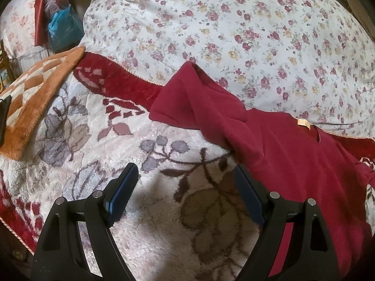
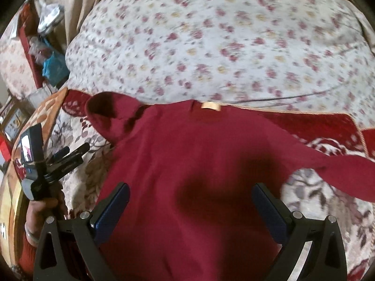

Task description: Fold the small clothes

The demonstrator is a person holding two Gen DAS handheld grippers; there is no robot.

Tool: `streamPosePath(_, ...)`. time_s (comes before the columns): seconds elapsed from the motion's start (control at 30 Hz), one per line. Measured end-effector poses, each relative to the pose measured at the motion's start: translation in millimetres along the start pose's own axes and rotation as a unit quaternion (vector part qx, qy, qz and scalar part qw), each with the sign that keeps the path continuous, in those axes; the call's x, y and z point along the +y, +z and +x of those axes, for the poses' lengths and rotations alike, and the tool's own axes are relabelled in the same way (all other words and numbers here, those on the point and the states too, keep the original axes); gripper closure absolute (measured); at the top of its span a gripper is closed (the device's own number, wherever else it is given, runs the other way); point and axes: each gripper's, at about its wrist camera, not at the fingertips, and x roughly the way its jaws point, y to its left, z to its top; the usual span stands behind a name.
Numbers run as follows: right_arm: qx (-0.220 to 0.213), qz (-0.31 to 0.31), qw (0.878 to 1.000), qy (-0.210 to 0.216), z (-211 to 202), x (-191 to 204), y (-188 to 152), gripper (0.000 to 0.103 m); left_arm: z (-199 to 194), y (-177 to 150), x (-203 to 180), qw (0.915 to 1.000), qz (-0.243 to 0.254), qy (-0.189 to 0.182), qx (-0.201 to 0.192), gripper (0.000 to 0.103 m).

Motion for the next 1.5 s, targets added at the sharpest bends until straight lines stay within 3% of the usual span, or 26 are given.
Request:
streamPosePath(0.23, 0.009, -0.029, 0.999, 0.019, 60, 41, 21, 0.003, 25, 4, 22, 0.9988, -0.034, 0.019, 0.030, 0.019)
streamPosePath(0.4, 0.017, -0.024, 0.998, 0.060, 101, 58, 50, 0.015, 37, 8, 33, 0.9970, -0.063, 0.013, 0.044, 0.019)
streamPosePath(0.57, 0.019, 0.012, 0.994, 0.107, 146, 69, 93, 0.015, 39, 13, 31, 0.9972, -0.062, 0.009, 0.042, 0.019)
streamPosePath(0.93, 0.058, 0.011, 0.990, 0.129, 261, 106, 145, 0.017, 52, 25, 41, 0.9965, -0.069, 0.015, 0.046, 0.019)
streamPosePath(0.97, 0.063, 0.007, 0.989, 0.130, 270, 109, 147, 0.028, 53, 27, 41, 0.9965, -0.068, 0.017, 0.045, 0.019)
streamPosePath(1.0, 0.067, 0.000, 0.988, 0.136, 276, 113, 148, 0.051, 54, 27, 41, 0.9965, -0.067, 0.020, 0.045, 0.019)
streamPosePath(1.03, 0.072, -0.009, 0.988, 0.139, 281, 116, 149, 0.064, 56, 28, 42, 0.9965, -0.066, 0.022, 0.047, 0.019)
streamPosePath(1.07, 0.071, -0.018, 0.988, 0.137, 282, 119, 148, 0.075, 57, 28, 43, 0.9964, -0.066, 0.023, 0.049, 0.019)
streamPosePath(1.17, 0.037, -0.057, 0.990, 0.123, 262, 127, 149, 0.089, 60, 29, 46, 0.9957, -0.072, 0.024, 0.052, 0.019)
streamPosePath(1.3, -0.049, -0.108, 0.989, 0.089, 197, 119, 159, 0.089, 58, 29, 46, 0.9958, -0.074, 0.027, 0.047, 0.019)
streamPosePath(1.4, -0.110, -0.152, 0.982, 0.022, 144, 98, 162, 0.089, 57, 27, 41, 0.9963, -0.069, 0.027, 0.045, 0.019)
streamPosePath(1.5, -0.162, -0.200, 0.963, -0.076, 102, 72, 156, 0.089, 55, 25, 33, 0.9972, -0.057, 0.023, 0.042, 0.019)
